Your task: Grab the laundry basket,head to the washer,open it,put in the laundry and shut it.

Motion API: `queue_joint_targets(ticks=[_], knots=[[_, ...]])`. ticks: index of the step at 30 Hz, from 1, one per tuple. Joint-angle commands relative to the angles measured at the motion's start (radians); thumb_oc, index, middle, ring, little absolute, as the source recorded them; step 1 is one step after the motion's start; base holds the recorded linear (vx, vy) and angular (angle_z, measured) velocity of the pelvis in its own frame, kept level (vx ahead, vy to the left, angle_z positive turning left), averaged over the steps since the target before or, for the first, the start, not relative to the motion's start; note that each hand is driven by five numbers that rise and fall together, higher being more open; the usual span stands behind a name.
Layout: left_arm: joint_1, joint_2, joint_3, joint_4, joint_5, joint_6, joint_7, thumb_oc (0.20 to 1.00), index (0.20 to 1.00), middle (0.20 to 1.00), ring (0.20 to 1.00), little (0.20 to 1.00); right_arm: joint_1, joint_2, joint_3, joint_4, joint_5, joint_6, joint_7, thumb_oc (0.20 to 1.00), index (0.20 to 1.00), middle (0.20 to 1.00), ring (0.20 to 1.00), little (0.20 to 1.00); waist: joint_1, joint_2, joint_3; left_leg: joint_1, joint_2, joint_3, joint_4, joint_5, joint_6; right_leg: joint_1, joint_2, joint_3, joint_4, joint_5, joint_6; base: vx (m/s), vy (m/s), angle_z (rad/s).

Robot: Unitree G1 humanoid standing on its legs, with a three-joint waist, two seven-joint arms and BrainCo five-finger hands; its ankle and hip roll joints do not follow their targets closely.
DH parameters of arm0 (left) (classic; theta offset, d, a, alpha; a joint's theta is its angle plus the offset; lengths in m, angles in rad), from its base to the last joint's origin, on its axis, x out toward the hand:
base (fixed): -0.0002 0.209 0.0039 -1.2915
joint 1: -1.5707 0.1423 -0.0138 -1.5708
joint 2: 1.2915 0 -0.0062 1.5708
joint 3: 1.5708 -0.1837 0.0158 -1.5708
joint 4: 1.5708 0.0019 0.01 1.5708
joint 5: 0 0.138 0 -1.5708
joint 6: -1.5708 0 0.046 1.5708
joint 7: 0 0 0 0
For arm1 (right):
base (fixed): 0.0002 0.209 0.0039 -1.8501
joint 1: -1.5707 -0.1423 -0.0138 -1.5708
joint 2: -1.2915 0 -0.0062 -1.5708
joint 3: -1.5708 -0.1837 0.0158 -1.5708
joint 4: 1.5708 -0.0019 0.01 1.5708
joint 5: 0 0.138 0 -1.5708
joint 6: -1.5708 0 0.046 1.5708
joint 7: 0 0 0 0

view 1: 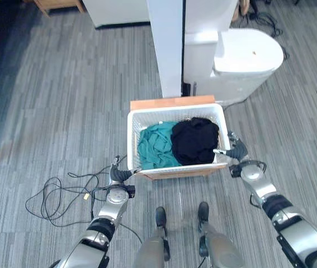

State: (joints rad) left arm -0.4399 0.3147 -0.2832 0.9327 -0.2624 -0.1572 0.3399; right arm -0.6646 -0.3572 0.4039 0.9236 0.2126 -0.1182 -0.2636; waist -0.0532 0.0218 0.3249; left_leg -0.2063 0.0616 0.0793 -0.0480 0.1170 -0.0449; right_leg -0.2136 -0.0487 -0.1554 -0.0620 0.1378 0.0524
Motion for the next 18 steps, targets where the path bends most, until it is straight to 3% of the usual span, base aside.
queue_joint_targets(ticks=[1,5,6,7,8,13,14,18], knots=[[-0.072,0.034,-0.03,0.03,0.0,-0.027,0.024,1.0,1.0,1.0,1.0,1.0,-0.027,0.016,0.039,0.009,0.044,0.007,-0.033,1.0,1.0,1.0,1.0,1.0,0.01,-0.06,0.014,0.03,-0.018,0.022,0.074,-0.124,-0.008,-0.041,-0.039,0.048,0.075,-0.088,0.057,-0.04,-0.003,0.1],[-0.113,-0.011,-0.091,0.067,0.01,-0.019,0.017,1.0,1.0,1.0,1.0,1.0,-0.045,0.068,0.082,0.046,0.085,0.01,-0.009,1.0,1.0,1.0,1.0,1.0,0.013,-0.059,0.035,0.005,-0.015,0.018,0.072,-0.11,-0.013,-0.063,-0.043,0.047,0.075,-0.084,0.058,-0.01,-0.006,0.04],[-0.103,-0.015,-0.09,0.054,0.009,-0.02,0.017,0.73,0.73,0.73,0.73,0.73,-0.034,0.074,0.085,0.031,0.094,0.006,-0.006,1.0,1.0,1.0,1.0,1.0,0.013,-0.059,0.034,0.007,-0.015,0.018,0.07,-0.11,-0.014,-0.062,-0.043,0.048,0.074,-0.084,0.058,0.0,0.0,0.0],[-0.095,-0.02,-0.096,0.04,0.008,-0.021,0.014,0.2,0.2,0.2,0.2,0.2,-0.017,0.082,0.085,0.013,0.112,-0.001,0.003,0.473,0.473,0.473,0.473,0.473,0.012,-0.059,0.032,0.009,-0.015,0.019,0.068,-0.11,-0.014,-0.061,-0.042,0.048,0.073,-0.083,0.058,0.0,0.0,0.0],[-0.069,-0.025,-0.094,-0.001,0.003,-0.029,0.01,0.2,0.2,0.2,0.2,0.2,0.01,0.087,0.082,-0.02,0.126,-0.012,0.009,0.2,0.2,0.2,0.2,0.2,0.012,-0.059,0.032,0.014,-0.014,0.021,0.066,-0.111,-0.016,-0.058,-0.042,0.05,0.069,-0.083,0.058,0.03,-0.016,0.02],[0.036,-0.038,-0.049,-0.193,-0.015,-0.058,0.008,0.2,0.2,0.2,0.2,0.2,0.117,0.075,0.045,-0.213,0.139,-0.053,0.019,0.2,0.2,0.2,0.2,0.2,0.009,-0.056,0.023,0.051,-0.014,0.028,0.058,-0.124,-0.016,-0.027,-0.037,0.049,0.058,-0.089,0.056,0.01,-0.01,-0.01],[0.102,-0.032,-0.02,-0.319,-0.015,-0.073,-0.006,0.2,0.2,0.2,0.2,0.2,0.184,0.043,0.008,-0.344,0.115,-0.074,0.024,0.2,0.2,0.2,0.2,0.2,0.008,-0.054,0.01,0.081,-0.01,0.029,0.056,-0.132,-0.017,0.001,-0.037,0.046,0.056,-0.098,0.054,0.04,-0.026,0.02],[0.218,-0.009,0.011,-0.486,-0.002,-0.069,-0.053,0.2,0.2,0.2,0.2,0.2,0.312,-0.014,-0.045,-0.53,0.048,-0.082,0.049,0.2,0.2,0.2,0.2,0.2,0.003,-0.05,-0.021,0.134,-0.002,0.032,0.056,-0.151,-0.018,0.059,-0.031,0.037,0.052,-0.12,0.049,0.09,-0.052,0.04]])
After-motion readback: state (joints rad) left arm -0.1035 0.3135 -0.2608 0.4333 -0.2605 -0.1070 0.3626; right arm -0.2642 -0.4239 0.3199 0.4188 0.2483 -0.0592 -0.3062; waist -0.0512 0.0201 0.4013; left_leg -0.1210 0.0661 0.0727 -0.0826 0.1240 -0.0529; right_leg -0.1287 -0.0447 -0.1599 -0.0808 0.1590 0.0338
